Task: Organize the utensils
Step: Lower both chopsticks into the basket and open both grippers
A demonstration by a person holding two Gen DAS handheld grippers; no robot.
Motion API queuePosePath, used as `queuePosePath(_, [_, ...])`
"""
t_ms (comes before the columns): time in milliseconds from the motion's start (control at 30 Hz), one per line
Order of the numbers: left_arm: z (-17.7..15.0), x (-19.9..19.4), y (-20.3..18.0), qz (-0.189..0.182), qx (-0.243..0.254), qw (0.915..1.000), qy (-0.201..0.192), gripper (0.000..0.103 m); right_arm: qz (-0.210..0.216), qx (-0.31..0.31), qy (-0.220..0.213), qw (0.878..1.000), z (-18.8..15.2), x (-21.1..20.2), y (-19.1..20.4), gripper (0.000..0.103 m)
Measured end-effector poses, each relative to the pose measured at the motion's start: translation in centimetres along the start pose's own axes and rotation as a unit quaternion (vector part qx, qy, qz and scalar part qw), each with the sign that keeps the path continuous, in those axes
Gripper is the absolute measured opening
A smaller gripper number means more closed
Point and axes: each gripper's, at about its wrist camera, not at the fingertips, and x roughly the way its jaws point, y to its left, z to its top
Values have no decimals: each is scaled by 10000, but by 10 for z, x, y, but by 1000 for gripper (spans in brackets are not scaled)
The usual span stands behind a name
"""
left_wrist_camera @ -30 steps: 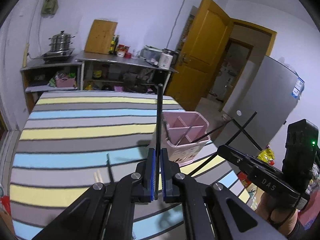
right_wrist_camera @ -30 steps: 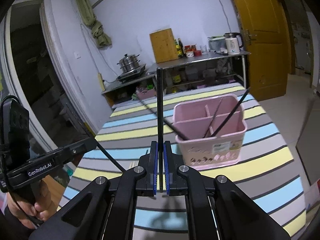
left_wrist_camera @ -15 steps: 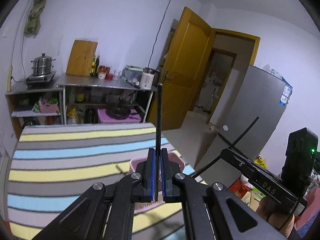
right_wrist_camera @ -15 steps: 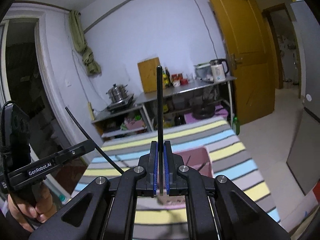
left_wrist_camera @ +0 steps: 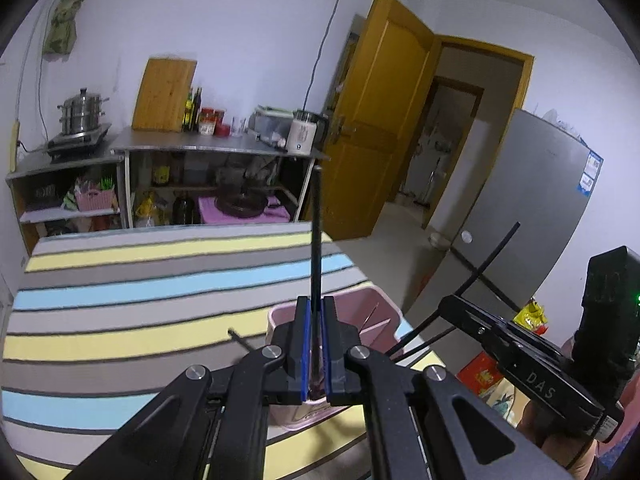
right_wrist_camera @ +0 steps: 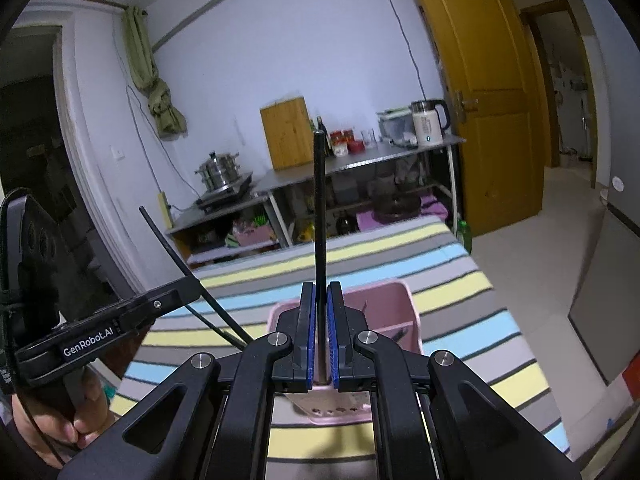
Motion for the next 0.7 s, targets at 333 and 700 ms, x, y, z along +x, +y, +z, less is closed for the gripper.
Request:
queuePosePath(333, [-27, 26, 13, 24, -19, 9994, 341, 5, -131, 20, 463, 9988, -26, 32, -13, 6])
queuePosePath(700, [-41, 3, 15, -10, -57, 9998, 177, 8, -145, -32, 408, 9991, -29, 18, -14, 11])
